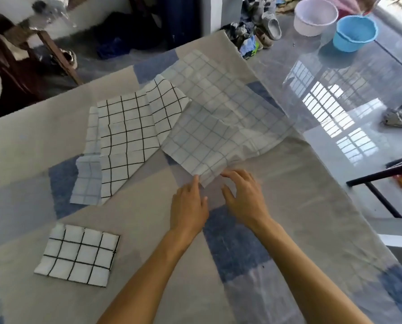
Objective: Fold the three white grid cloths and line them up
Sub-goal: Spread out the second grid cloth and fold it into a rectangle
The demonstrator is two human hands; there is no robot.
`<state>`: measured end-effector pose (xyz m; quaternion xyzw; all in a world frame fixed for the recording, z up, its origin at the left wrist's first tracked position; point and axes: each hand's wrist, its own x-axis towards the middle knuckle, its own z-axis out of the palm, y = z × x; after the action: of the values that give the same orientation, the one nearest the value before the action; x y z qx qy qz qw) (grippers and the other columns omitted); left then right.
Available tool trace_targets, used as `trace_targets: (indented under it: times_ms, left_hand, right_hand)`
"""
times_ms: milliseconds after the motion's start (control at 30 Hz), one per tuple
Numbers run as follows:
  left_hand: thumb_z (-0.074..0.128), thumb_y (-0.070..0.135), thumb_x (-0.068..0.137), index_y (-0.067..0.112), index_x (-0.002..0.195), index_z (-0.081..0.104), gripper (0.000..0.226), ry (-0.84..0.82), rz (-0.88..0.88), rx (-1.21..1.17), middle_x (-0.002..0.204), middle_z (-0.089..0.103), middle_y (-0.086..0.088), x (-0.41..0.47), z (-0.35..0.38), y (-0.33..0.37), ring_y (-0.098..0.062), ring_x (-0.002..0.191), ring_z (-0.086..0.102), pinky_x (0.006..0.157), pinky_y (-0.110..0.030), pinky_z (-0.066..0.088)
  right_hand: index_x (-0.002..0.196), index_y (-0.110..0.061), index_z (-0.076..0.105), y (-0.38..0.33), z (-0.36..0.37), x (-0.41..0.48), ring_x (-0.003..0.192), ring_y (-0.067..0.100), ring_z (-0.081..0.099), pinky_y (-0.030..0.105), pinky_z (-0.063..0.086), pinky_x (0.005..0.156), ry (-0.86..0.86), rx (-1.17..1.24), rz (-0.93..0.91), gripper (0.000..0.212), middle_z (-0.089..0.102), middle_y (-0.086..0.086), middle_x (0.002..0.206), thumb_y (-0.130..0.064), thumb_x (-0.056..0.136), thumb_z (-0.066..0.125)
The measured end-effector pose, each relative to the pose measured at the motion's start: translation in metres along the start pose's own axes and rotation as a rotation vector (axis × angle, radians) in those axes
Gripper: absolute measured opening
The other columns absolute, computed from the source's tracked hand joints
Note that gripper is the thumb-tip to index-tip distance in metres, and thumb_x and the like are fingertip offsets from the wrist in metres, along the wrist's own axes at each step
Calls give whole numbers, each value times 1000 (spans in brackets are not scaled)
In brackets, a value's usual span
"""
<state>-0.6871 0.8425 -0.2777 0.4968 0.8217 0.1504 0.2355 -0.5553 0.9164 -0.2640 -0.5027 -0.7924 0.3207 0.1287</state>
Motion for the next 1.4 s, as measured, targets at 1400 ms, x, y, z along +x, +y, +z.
trace_targets:
  times_ms: [1400]
  left_hand:
    - [66, 25, 69, 18, 130, 42, 66, 422, 517, 48, 136, 44, -10, -203, -123, 35, -26, 129, 34, 103, -47, 28]
  right_hand:
    - [112, -32, 65, -95, -81, -177, 117, 10, 51, 33, 33, 105, 144, -202, -375, 21, 62, -10, 118, -36, 93, 56]
